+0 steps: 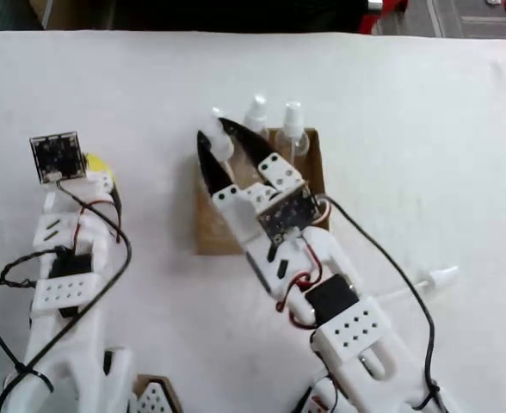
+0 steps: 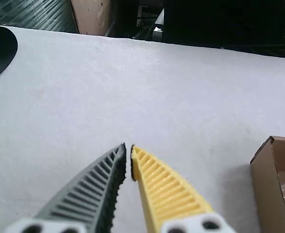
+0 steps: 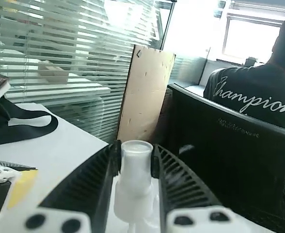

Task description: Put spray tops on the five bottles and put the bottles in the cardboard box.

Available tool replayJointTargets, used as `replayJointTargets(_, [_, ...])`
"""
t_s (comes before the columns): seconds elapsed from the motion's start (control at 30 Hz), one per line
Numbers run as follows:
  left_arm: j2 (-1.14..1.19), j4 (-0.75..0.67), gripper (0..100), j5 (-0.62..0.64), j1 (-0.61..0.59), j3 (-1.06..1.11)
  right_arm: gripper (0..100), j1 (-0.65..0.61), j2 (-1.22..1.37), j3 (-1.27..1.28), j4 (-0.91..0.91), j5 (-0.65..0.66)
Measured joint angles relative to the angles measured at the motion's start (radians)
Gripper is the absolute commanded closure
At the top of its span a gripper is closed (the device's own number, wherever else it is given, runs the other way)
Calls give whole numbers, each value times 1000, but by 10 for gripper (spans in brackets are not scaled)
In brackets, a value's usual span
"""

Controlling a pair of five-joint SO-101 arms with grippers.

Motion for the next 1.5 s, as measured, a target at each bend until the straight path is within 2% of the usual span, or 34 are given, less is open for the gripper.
replayJointTargets(0.17, [0, 0, 973, 0, 0, 0, 983, 12, 14, 28, -2, -32])
replayJointTargets(0.47, [0, 0, 973, 0, 0, 0, 983, 9, 178, 34, -117, -43])
replayJointTargets(0.67, [0, 0, 973, -2, 3, 0, 983, 11, 186, 68, -129, -103])
replayJointTargets(1.07, [0, 0, 973, -2, 3, 0, 983, 11, 190, 175, -216, -104])
replayJointTargets(1.5, [0, 0, 973, -2, 3, 0, 983, 11, 190, 204, -218, -104])
